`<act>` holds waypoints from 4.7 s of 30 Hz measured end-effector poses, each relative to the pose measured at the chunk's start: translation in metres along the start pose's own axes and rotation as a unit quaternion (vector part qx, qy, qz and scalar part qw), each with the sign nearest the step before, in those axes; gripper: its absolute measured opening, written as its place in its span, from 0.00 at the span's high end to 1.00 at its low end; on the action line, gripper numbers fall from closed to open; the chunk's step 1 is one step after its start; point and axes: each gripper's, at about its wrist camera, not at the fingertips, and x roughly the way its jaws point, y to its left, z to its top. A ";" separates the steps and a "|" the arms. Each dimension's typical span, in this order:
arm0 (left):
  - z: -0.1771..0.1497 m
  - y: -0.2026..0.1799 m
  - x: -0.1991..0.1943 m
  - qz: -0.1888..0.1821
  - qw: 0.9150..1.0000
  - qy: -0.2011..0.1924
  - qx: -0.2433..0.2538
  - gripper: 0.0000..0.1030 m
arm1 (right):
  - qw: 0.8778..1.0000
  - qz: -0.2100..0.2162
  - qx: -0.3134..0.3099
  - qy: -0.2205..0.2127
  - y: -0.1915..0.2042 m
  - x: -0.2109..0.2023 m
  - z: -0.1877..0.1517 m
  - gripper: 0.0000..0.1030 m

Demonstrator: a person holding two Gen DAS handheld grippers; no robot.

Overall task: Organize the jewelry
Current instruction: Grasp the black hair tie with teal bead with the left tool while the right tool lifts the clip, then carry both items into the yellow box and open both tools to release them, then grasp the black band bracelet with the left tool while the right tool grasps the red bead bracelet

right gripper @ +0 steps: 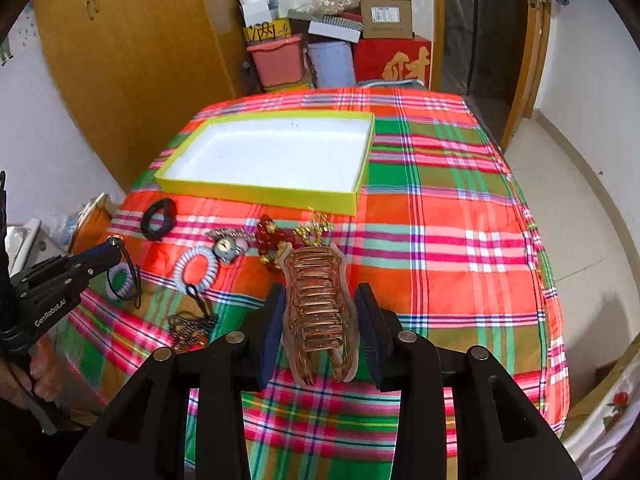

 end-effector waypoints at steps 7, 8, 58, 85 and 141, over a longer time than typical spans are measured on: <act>0.016 -0.001 -0.011 -0.004 1.000 -0.014 0.000 0.87 | 1.000 0.009 -0.012 -0.022 0.009 -0.007 0.018 0.65; 0.018 0.000 -0.010 -0.005 1.000 -0.015 0.000 0.87 | 1.000 0.010 -0.013 -0.024 0.010 -0.007 0.021 0.65; 0.094 0.064 0.140 0.028 0.998 0.047 -0.022 0.87 | 1.000 -0.017 -0.025 0.009 -0.007 0.121 0.103 0.63; 0.034 0.059 0.021 0.023 0.998 0.026 -0.049 0.80 | 0.999 0.028 -0.016 -0.015 0.007 0.020 0.034 0.52; 0.025 0.086 0.052 0.010 0.994 0.050 -0.094 0.62 | 0.993 0.060 -0.086 0.061 0.033 0.106 0.040 0.79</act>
